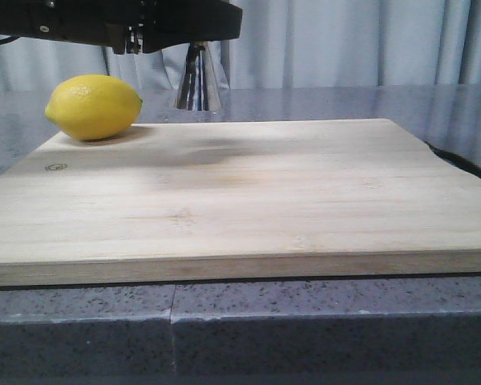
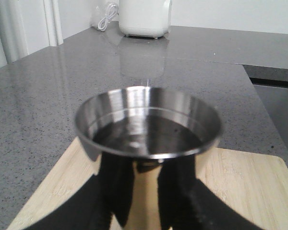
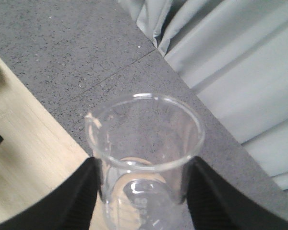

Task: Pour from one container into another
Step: 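Tilt the beaker upright, lower it onto the board, open the right gripper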

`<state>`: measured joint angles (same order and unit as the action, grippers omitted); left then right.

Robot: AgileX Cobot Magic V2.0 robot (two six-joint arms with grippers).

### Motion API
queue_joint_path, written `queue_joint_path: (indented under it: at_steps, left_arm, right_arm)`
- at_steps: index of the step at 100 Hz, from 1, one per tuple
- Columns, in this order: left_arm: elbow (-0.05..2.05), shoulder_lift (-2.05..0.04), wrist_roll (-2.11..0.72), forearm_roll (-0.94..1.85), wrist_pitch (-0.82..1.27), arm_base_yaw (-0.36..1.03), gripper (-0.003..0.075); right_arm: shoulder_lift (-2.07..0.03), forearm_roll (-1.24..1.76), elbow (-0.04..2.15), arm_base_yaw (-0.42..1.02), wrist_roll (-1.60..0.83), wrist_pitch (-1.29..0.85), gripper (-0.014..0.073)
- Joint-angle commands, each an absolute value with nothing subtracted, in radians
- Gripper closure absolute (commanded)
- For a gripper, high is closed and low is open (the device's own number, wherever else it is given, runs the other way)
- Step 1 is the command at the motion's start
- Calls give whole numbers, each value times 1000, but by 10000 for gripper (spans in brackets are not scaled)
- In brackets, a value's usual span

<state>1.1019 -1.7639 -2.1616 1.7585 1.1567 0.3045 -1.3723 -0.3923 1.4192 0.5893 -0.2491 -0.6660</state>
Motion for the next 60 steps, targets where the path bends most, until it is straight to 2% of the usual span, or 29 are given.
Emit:
queue_joint_path:
  at_steps: [1, 26, 60]
  left_arm:
    - [1130, -1713, -2154, 1850, 1256, 313, 542]
    - [1130, -1713, -2154, 1850, 1256, 313, 542]
    - [1130, -1713, -2154, 1850, 1256, 313, 542]
  right_arm:
    - [-1274, -319, 1358, 528, -232, -509, 283]
    - [-1111, -102, 1005, 391, -228, -182, 283]
    - [-1082, 98, 575, 379, -223, 380, 283]
